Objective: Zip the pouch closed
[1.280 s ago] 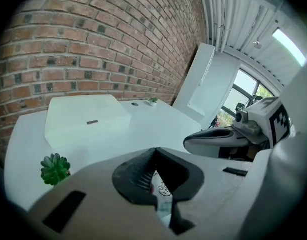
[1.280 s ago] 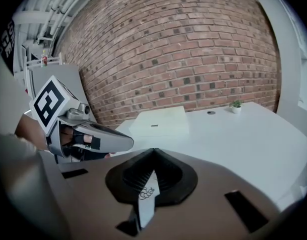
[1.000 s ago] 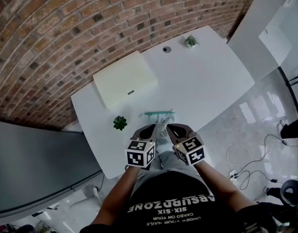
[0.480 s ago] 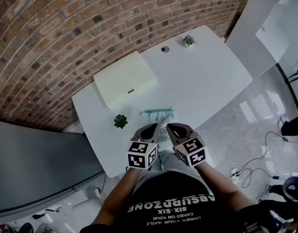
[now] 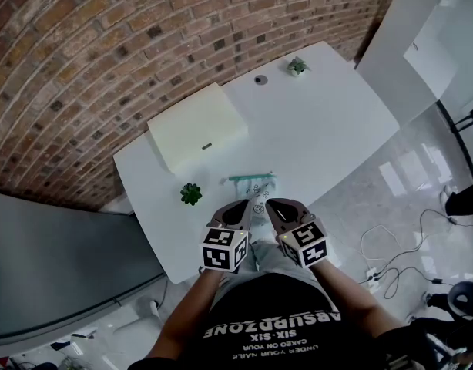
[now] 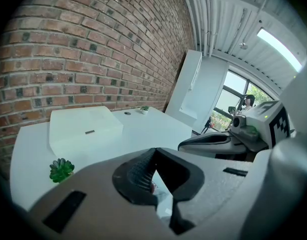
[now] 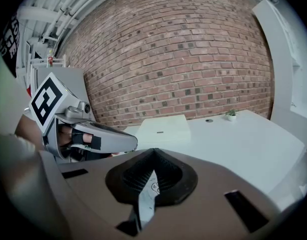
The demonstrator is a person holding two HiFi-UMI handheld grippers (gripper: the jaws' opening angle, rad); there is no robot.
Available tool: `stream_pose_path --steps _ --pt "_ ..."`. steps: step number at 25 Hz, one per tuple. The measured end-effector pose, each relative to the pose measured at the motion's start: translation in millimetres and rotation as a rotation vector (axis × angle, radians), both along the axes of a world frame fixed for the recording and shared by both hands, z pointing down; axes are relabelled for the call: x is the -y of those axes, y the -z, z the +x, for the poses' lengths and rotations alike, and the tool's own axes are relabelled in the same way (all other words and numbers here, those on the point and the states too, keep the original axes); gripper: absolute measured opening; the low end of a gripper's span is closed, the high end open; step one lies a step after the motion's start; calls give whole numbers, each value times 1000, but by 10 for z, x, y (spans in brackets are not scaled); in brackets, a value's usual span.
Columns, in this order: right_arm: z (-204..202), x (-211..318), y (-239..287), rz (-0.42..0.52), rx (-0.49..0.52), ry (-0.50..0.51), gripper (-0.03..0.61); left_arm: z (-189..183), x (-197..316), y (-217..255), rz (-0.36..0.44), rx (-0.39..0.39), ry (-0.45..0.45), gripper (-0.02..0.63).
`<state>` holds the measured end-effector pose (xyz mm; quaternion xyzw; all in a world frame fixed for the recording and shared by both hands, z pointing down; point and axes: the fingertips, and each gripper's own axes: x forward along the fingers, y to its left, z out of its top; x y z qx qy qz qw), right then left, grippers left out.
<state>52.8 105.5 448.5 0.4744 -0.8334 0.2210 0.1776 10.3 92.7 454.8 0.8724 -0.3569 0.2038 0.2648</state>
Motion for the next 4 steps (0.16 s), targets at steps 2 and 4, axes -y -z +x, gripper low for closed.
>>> stream_pose_path --steps 2,4 --pt "-11 -7 1 -2 1 4 -2 -3 -5 2 -1 1 -1 6" --pt "-27 -12 3 -4 1 9 -2 -8 -8 6 -1 1 -1 6"
